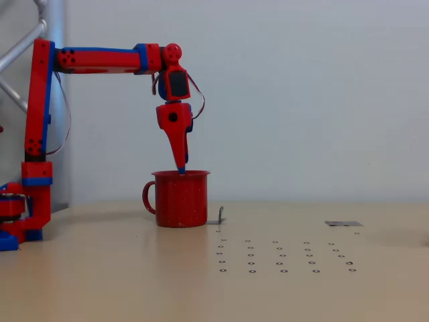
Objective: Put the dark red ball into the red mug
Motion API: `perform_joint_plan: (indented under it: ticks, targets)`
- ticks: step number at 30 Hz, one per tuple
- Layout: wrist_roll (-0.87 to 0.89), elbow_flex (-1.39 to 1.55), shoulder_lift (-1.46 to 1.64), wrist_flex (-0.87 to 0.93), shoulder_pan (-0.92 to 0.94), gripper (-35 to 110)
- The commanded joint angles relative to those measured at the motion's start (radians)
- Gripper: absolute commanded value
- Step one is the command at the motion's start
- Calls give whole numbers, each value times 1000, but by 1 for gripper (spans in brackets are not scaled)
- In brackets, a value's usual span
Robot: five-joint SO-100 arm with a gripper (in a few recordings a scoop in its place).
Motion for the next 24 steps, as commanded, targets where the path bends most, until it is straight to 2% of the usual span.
perform_joint_plan:
  ticks: [1, 4, 8, 12, 15, 19, 24]
  targets:
    - [6, -74, 123, -34, 20, 33]
    - [43, -74, 149, -20, 32, 24]
    - [135, -74, 198, -9, 67, -2]
    - [219, -74, 249, 11, 135, -2]
    - [192, -55, 298, 21, 181, -2]
    - [244, 8, 357, 28, 252, -2]
    - [532, 224, 517, -135, 344, -2]
